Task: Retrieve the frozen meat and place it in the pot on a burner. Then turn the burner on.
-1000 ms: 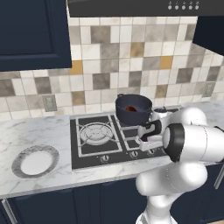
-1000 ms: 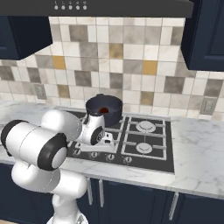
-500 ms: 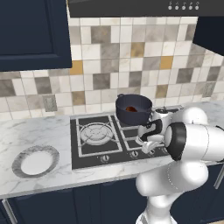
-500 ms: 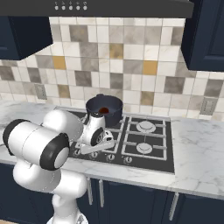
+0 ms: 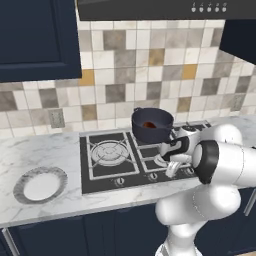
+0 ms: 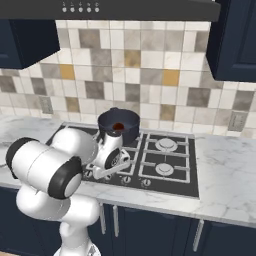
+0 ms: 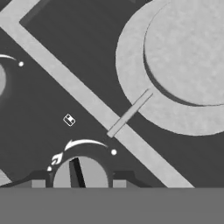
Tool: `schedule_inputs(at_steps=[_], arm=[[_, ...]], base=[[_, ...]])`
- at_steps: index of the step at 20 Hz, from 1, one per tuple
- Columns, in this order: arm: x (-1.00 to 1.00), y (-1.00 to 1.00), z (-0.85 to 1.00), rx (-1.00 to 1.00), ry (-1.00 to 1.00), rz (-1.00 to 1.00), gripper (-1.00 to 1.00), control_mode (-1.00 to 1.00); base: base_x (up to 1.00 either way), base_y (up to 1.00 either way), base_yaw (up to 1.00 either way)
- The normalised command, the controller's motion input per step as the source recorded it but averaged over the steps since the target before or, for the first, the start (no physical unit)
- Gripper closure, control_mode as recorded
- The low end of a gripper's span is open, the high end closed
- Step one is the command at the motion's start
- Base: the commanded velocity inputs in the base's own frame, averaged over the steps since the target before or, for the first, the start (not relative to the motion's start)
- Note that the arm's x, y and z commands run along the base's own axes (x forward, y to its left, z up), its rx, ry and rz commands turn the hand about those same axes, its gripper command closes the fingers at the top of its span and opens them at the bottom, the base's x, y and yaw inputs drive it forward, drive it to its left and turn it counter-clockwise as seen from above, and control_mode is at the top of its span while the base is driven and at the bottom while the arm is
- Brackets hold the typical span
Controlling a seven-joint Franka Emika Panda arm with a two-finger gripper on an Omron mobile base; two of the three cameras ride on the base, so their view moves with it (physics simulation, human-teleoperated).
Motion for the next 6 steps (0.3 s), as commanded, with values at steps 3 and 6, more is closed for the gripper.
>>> schedule_inputs(at_steps=[3, 6], arm=[[0.0, 0.0, -0.21, 0.01, 0.32, 0.34, 1.0, -1.0], [0.0, 0.0, -0.1, 0.0, 0.31, 0.3, 1.0, -1.0]], base=[[0.0, 0.0, 0.0], [0.0, 0.0, 0.0]])
